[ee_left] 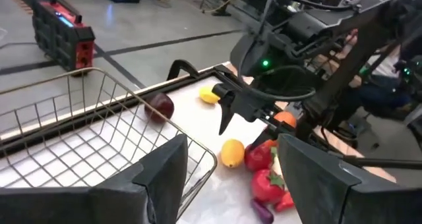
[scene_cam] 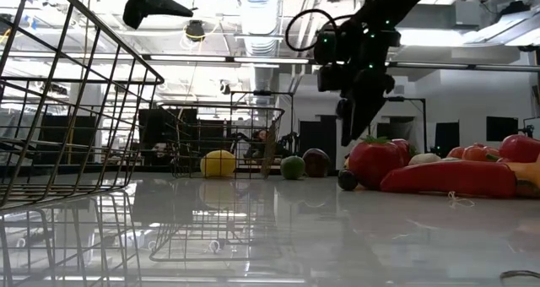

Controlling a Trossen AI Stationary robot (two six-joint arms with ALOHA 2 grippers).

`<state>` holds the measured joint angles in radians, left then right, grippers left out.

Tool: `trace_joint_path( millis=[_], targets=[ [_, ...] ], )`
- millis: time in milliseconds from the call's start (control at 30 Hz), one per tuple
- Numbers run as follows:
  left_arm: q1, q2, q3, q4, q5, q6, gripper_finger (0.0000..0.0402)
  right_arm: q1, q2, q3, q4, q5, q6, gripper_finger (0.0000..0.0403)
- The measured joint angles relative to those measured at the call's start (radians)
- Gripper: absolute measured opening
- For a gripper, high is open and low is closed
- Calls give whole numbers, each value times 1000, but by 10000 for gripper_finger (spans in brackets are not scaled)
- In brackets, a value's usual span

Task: Sort produce into baskets
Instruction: Put the middle yellow lemon into the top wire basket

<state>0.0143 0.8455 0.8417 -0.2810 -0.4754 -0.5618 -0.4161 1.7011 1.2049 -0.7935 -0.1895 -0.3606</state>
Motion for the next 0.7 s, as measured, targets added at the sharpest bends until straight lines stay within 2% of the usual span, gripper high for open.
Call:
trace_joint_path(
  millis=[333, 400, 533, 700],
  targets=[
    [0, 0, 0, 1, 1, -4, 220, 69, 21, -3, -2, 38, -33, 336],
    [0, 0, 0, 0, 2, -4, 220, 68, 20, -27, 24, 42, -37, 334],
    [0, 0, 0, -18, 2, -8, 220, 75, 22, -83, 23, 119, -10, 333],
    [0, 0, 0, -35, 3, -28, 220, 84, 21, -154, 132, 138, -22, 332]
  ],
)
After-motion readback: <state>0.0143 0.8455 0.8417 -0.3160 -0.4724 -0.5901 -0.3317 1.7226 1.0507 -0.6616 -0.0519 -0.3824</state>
